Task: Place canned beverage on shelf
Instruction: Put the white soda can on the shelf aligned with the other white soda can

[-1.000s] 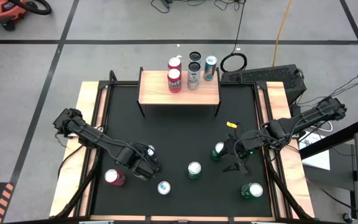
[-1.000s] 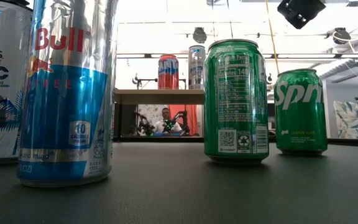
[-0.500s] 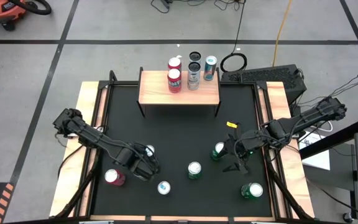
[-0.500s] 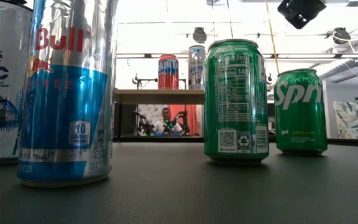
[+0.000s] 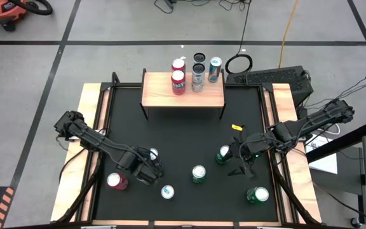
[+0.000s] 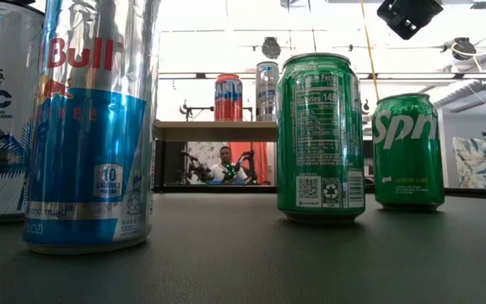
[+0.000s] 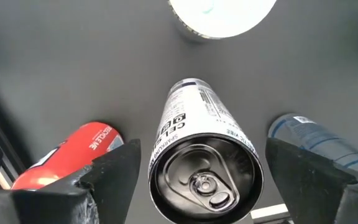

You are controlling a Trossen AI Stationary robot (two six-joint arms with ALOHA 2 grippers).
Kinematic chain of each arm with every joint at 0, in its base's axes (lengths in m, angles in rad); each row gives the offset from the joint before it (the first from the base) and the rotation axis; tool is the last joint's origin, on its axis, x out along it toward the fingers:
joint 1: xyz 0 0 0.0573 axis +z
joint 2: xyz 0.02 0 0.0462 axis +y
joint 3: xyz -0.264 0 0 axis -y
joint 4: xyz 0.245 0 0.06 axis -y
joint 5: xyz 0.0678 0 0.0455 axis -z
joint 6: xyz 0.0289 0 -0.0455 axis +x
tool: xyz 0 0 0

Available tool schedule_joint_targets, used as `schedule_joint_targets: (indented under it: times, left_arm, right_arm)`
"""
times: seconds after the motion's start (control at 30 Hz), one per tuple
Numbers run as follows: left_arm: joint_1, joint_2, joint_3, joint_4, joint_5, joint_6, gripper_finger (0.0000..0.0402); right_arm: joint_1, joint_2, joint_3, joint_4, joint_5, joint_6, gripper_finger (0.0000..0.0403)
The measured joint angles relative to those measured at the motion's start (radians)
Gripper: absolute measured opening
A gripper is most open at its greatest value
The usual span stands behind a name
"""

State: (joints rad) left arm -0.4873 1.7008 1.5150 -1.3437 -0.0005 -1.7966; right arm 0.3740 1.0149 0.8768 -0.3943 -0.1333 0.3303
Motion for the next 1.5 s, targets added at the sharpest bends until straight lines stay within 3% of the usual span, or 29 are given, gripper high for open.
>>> schedule_joint_targets:
  times: [0.67,1.0,1.5]
  left_arm:
    - [-0.004,0.032,-0.001,0.033,0.044,-0.001,0.0327]
    - [-0.004,0.031,-0.001,0.024,0.068,0.0,0.0241]
    - [0.003,0.019,0.086,-0.008,0.14,0.006,0.0249]
  right_arm:
    - [0.0,0.0,0.0,0.0,0.002,0.001,0.0281]
    - [0.0,0.0,0.0,0.0,0.002,0.001,0.0281]
    - [0.0,0.0,0.0,0.048,0.002,-0.004,0.0281]
